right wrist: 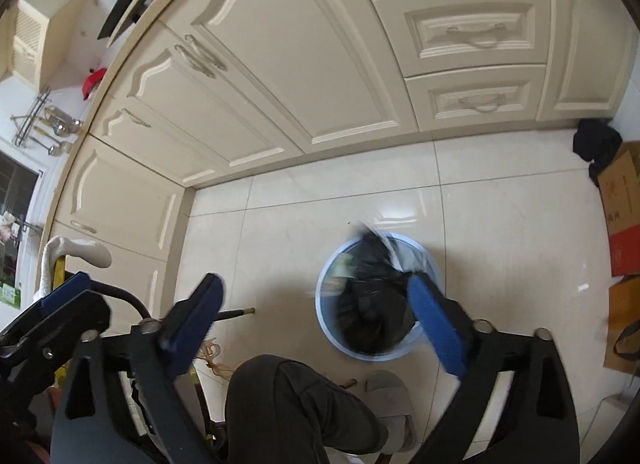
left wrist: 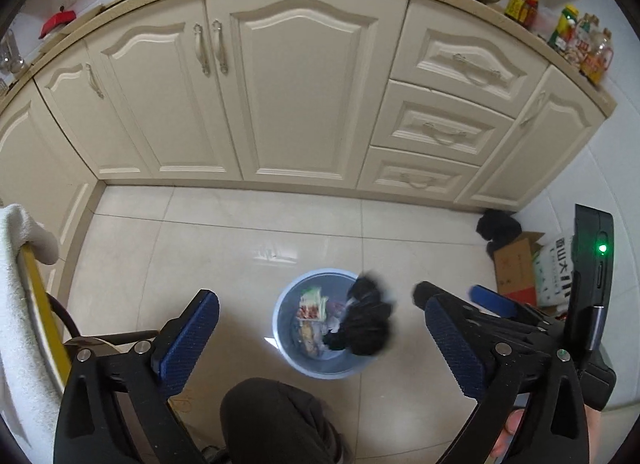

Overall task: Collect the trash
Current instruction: 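Open both grippers over the wastebasket to drop the items, then bring both empty grippers back to the table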

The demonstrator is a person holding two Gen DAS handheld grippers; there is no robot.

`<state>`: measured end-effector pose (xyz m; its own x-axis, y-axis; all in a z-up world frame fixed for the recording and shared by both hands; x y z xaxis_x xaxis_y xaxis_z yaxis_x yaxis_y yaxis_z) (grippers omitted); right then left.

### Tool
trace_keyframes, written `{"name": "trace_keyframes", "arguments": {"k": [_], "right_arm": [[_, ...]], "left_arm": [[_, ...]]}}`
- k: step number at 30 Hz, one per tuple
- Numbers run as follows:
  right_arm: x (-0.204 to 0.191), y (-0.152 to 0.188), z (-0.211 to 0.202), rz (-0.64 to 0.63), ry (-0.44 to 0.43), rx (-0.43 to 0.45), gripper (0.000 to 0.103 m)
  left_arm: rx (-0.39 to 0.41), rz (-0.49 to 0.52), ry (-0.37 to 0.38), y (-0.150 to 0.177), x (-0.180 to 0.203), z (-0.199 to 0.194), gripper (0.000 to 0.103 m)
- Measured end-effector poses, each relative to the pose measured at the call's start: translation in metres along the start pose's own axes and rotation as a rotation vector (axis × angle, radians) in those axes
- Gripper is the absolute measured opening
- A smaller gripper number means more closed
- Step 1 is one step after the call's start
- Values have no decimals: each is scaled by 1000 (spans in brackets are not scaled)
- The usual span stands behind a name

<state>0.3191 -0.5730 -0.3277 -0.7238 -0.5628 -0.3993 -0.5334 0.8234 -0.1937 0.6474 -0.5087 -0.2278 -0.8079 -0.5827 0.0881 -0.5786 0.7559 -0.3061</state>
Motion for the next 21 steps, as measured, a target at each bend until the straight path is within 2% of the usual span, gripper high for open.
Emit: {"name": "trace_keyframes", "arguments": {"k": [3, 11, 17, 21], "right_arm": [[4, 4, -3, 15, 13, 0, 103], [-1, 11, -19, 27, 43, 22, 103], [-29, 15, -48, -17, 33, 75, 103], [-65, 18, -76, -79, 20, 129, 103]], "left_arm": [[12, -8, -1, 3, -2, -5, 102], [97, -16, -12, 33, -11, -53, 102], [198, -41, -17, 54, -20, -100, 102], [269, -76, -12, 78, -35, -136, 102]]}}
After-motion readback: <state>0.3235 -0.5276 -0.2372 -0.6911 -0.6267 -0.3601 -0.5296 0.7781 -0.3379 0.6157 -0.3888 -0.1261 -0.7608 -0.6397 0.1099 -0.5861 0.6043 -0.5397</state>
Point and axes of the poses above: each gripper's, at about its wrist camera, not at the fingertips, and z roughly the way its jaws point, x to its right, y to its underside, the point moved 7 cm from there along z, roughly the way its jaws point, and after that the axes turned 13 degrees about -x, right-handed, at the moved point
